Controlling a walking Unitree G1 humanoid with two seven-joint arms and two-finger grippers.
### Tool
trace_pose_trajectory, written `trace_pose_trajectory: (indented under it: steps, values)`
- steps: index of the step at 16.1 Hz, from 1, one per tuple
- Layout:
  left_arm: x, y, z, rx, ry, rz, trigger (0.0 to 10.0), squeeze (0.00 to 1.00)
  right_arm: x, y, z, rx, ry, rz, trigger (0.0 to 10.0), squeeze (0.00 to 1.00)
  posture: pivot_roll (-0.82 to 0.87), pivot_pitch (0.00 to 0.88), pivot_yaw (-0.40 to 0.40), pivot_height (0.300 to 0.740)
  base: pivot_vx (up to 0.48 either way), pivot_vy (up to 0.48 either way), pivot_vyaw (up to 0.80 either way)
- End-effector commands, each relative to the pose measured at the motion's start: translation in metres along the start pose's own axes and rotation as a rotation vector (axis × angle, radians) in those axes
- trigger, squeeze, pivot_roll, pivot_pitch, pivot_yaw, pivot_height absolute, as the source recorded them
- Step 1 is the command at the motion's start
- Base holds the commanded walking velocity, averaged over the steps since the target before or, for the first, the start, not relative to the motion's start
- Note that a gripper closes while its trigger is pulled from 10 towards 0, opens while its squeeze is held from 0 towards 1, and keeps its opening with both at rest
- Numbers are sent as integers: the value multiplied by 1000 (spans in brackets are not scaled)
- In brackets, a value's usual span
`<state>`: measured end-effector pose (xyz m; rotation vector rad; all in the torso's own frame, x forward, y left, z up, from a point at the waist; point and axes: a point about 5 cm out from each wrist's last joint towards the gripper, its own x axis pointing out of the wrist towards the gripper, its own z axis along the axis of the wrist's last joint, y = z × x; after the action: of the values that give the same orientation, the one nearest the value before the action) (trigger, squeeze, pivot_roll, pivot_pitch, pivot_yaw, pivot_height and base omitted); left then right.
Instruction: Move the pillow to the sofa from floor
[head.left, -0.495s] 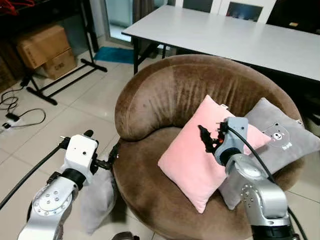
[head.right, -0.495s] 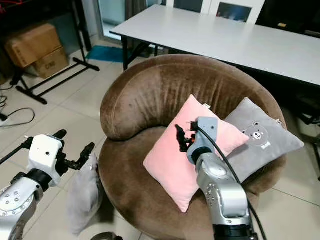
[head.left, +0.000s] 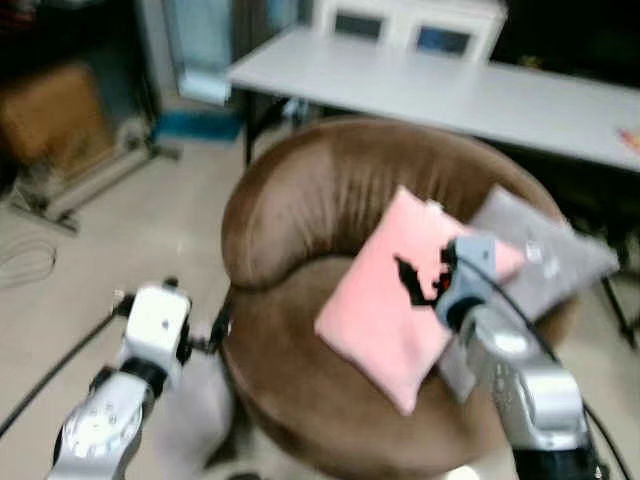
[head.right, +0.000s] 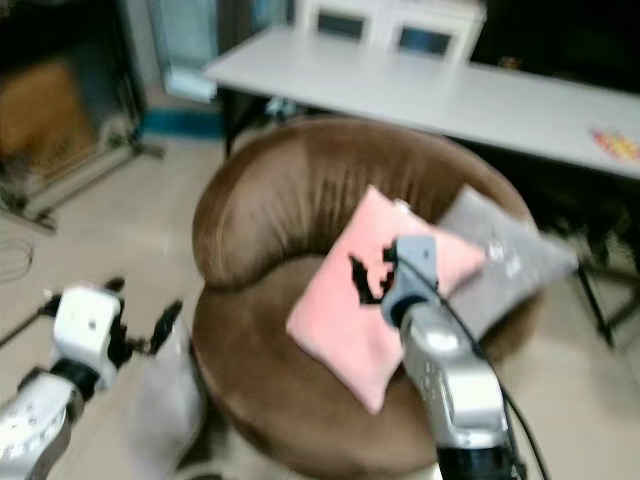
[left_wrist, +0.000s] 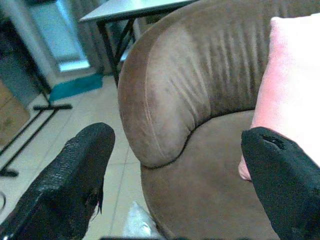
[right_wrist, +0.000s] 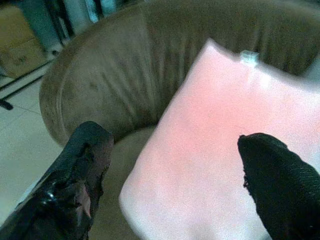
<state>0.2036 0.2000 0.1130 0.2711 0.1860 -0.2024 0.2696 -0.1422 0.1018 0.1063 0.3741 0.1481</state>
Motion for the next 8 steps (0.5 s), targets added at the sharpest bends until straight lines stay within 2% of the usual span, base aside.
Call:
trace_pose_trajectory:
  steps: [1, 8]
  values:
    - [2, 1, 5, 10, -20, 4, 10000, 0, 0, 3, 5, -16, -10, 16, 10000, 1000, 6, 0, -65, 740, 0, 326, 0]
    - [0, 1, 4, -12, -21, 45, 10000, 0, 4, 7, 5, -18, -5, 47, 10000, 1000, 16, 0, -72, 740, 0, 319, 0]
